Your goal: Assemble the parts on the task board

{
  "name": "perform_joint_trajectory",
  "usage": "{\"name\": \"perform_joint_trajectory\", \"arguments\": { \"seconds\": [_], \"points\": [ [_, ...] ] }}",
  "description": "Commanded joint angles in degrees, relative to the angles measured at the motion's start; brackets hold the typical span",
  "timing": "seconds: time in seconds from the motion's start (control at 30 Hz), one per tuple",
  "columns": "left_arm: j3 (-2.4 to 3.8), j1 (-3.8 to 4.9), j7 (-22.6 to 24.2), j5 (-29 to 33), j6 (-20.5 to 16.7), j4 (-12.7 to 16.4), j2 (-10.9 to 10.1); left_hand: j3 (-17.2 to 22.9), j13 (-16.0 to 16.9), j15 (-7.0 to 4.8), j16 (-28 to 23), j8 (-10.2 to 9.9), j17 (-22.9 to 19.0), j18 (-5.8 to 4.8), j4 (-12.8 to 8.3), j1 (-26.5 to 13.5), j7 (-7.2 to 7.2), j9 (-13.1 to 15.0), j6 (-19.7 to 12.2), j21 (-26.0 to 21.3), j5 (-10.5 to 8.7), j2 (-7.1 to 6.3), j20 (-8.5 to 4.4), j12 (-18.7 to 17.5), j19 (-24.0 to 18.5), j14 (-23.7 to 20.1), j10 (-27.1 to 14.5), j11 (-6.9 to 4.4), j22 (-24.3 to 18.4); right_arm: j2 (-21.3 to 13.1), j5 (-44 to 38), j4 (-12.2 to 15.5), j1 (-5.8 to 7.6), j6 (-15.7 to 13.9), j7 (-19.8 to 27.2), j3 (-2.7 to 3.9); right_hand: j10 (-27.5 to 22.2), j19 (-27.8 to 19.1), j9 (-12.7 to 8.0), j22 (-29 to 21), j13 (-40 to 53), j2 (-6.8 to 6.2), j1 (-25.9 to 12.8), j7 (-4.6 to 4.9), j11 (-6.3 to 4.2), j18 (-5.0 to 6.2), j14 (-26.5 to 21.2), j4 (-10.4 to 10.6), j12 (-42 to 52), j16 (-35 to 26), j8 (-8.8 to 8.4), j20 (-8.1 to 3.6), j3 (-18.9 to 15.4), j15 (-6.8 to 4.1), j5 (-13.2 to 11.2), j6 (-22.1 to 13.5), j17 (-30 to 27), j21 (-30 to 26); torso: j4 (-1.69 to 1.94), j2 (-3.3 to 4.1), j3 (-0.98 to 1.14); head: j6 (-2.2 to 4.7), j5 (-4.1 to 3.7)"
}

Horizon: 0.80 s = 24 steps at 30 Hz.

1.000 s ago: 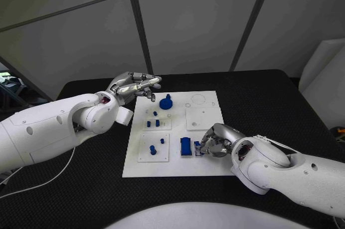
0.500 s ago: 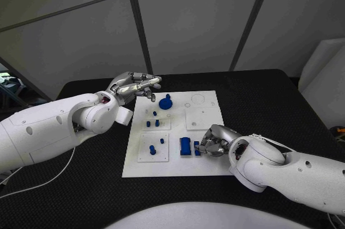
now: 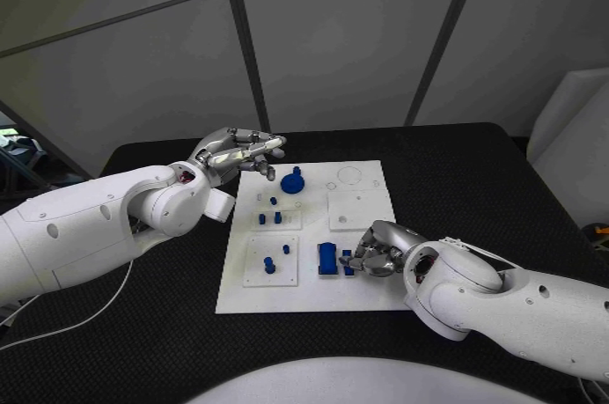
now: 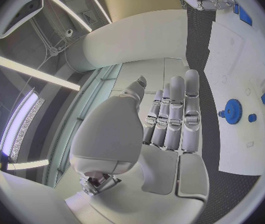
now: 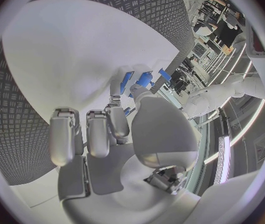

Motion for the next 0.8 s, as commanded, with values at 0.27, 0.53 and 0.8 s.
{"name": "perform_joint_trajectory", "arguments": {
  "seconds": [0.27,0.53,0.8],
  "points": [
    [0.01,0.07,0.43,0.13,0.45,-0.04,-0.04,-0.40,0.08,0.19,0.32,0.41,-0.08,-0.76,-0.02,0.34,-0.06,0.00,-0.58,-0.16,0.03,0.16,-0.05,0.36,0.28,-0.42,-0.61,-0.01,-0.11,-3.62,2.65,2.44,0.05,-9.55,11.99,-0.02,-1.94,-1.44,-0.05,7.69,-2.11,-0.73,0.74,1.22,0.96,-0.02,3.56,-0.39,-5.23,-2.63,-1.53,0.01,-3.60,0.28,-0.26,-2.92,3.40,-3.62,-0.15,-0.22,0.05,0.23,0.05],
    [0.00,0.04,1.75,0.13,-3.66,-1.38,0.81,-0.97,0.16,0.21,0.37,0.62,-0.16,-0.78,0.24,0.20,-0.20,0.05,-0.56,-0.32,0.00,0.20,0.01,0.72,0.22,-0.55,-0.67,-0.06,-0.22,-5.87,29.34,-0.78,1.48,-9.98,33.75,1.69,-16.83,-17.57,-1.72,-9.64,-21.68,1.34,10.77,4.58,3.83,5.20,-4.02,-3.37,-34.30,-24.40,-6.51,2.13,-3.41,2.63,-0.27,-9.63,-19.79,-25.17,-0.31,-1.22,-0.14,1.80,-0.57],
    [-0.01,-0.06,4.16,4.49,-12.52,-6.73,5.27,-3.33,-2.72,1.46,-21.38,1.38,-9.35,-0.92,2.52,1.55,-1.92,-0.05,2.54,-12.51,0.10,1.22,1.67,-2.95,-10.18,-7.83,3.99,-0.74,-9.64,0.45,55.05,-16.33,5.14,-2.90,52.93,2.39,-27.55,-38.10,-5.79,-34.17,-45.40,1.54,19.82,8.87,9.64,6.38,-24.82,-4.30,-56.91,-65.29,-10.68,8.20,2.82,10.11,-6.41,-12.72,-47.77,-59.49,-0.81,-3.66,-0.88,5.51,-1.43]
  ]
}}
